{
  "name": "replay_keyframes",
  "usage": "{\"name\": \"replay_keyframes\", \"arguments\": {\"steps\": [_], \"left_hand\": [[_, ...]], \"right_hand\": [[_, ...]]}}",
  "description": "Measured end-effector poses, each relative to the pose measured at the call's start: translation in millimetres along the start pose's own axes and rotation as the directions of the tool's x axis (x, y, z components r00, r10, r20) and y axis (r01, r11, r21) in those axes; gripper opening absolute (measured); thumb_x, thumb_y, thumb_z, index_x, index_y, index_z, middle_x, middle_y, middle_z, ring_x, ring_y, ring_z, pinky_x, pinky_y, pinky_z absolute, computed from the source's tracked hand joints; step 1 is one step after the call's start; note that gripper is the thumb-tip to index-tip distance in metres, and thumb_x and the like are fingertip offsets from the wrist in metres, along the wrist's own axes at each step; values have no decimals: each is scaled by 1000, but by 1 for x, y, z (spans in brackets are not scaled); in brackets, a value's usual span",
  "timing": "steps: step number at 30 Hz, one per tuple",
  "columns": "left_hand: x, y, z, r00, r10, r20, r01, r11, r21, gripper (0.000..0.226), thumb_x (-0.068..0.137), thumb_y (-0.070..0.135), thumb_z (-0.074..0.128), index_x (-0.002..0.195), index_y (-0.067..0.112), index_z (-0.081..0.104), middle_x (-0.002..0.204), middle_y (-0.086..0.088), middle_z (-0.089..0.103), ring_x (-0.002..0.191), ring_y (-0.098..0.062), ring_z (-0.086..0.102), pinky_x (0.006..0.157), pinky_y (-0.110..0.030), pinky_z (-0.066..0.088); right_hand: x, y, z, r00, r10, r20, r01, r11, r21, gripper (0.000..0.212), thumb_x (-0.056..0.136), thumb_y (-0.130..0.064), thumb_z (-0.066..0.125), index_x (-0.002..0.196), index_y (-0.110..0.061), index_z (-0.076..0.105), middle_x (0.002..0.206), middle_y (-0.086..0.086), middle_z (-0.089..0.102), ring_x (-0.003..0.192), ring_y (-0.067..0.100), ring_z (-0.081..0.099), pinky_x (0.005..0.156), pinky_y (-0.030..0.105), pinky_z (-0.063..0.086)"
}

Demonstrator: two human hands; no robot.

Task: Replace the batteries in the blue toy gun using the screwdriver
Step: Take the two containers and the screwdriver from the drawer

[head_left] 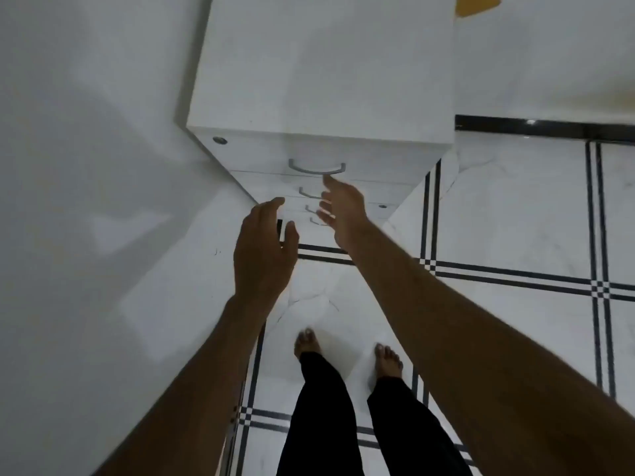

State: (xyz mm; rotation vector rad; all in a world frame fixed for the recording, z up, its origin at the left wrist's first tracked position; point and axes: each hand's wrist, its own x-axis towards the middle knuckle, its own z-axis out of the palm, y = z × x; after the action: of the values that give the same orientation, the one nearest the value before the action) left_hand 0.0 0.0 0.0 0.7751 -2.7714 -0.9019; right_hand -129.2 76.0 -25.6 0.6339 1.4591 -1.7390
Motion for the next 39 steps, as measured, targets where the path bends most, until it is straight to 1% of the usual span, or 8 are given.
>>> {"name": "replay_keyframes", "arguments": {"steps": [8,15,23,26,30,34,37,39], "left_hand": [[34,-21,-14,997,82,-10,-82,996,-32,37,96,23,48,132,14,55,132,0,59,122,-14,52,102,-18,37],[32,-22,-37,951,229,-207,-228,973,30,27,95,14,54,118,5,63,117,-10,64,114,-21,54,103,-13,34],[24,-18,-45,990,104,-93,-100,994,50,33,95,29,53,121,12,61,121,-6,63,111,-20,56,92,-24,45],[33,-14,-36,1000,-23,11,22,995,97,46,94,41,52,129,12,55,129,-6,58,116,-21,56,90,-22,40],[56,-9,-17,962,-209,176,171,963,209,87,83,64,54,146,9,30,144,-12,42,127,-32,47,97,-43,50],[77,-4,1,912,-315,262,274,945,181,120,72,74,61,153,8,3,153,-16,29,135,-35,38,102,-45,42],[84,-7,10,897,-339,284,318,941,118,130,68,68,71,153,6,-5,151,-18,29,134,-36,39,102,-46,41],[86,-9,13,893,-341,292,320,940,119,134,66,63,76,152,6,-9,150,-19,29,132,-37,40,101,-46,42]], "right_hand": [[37,6,26,997,19,-74,14,910,414,24,105,-27,41,93,-14,57,88,4,70,82,16,67,81,29,53],[-20,60,12,983,114,-143,-46,911,411,21,104,-23,43,96,-13,59,98,8,74,90,17,70,84,29,56],[-69,102,-2,973,167,-160,-101,929,356,24,105,-16,38,88,-13,56,95,7,72,91,18,69,95,34,52],[-80,102,-9,969,179,-172,-136,962,235,22,104,-18,42,97,-9,61,106,11,71,97,23,68,95,35,53],[-108,73,-28,949,276,-152,-292,952,-96,21,99,-15,50,104,-7,68,102,13,74,87,23,72,77,30,58],[-141,8,-36,984,114,136,-37,880,-473,26,102,-18,46,99,-8,69,90,11,74,76,19,72,65,27,57],[-118,-33,-27,955,-242,173,287,597,-749,19,100,-20,51,99,-9,67,87,8,71,76,15,69,71,26,58],[-78,-43,-21,918,-368,149,292,371,-882,21,98,-24,55,98,-6,67,88,10,70,77,18,69,76,30,59]]}}
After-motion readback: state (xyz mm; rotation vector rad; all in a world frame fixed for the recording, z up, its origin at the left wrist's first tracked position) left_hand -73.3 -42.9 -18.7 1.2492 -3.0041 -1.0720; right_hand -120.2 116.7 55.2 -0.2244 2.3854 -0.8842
